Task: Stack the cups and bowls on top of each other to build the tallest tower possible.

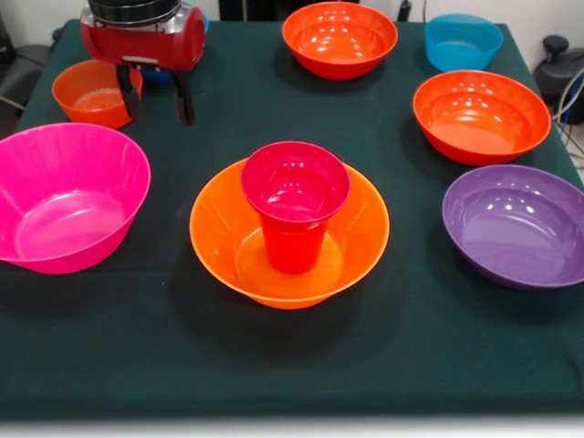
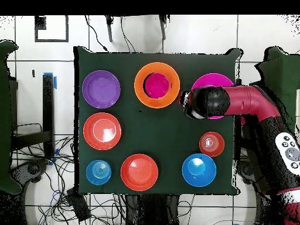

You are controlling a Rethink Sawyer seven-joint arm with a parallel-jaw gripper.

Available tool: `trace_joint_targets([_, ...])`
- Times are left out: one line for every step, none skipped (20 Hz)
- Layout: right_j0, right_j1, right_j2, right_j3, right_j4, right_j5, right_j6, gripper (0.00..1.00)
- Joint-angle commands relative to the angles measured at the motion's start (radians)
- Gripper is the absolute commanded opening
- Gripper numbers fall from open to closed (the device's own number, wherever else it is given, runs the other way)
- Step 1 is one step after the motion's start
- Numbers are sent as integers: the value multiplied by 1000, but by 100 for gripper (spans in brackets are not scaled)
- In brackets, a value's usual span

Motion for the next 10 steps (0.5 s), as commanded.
trace_joint_targets([68,45,23,-140,-16,141,-363,100])
trace_joint_targets([71,47,24,-150,-15,149,-372,100])
trace_joint_targets([74,49,24,-161,-14,156,-380,100])
trace_joint_targets([76,50,25,-168,-11,164,-391,100])
trace_joint_targets([79,49,24,-171,-10,168,-393,100])
trace_joint_targets([82,49,23,-179,-6,177,-399,100])
trace_joint_targets([84,49,22,-183,-4,180,-402,100])
trace_joint_targets([87,50,20,-189,-2,184,-405,100])
trace_joint_targets([91,52,18,-195,0,187,-407,100])
trace_joint_targets([94,54,18,-202,2,191,-407,100])
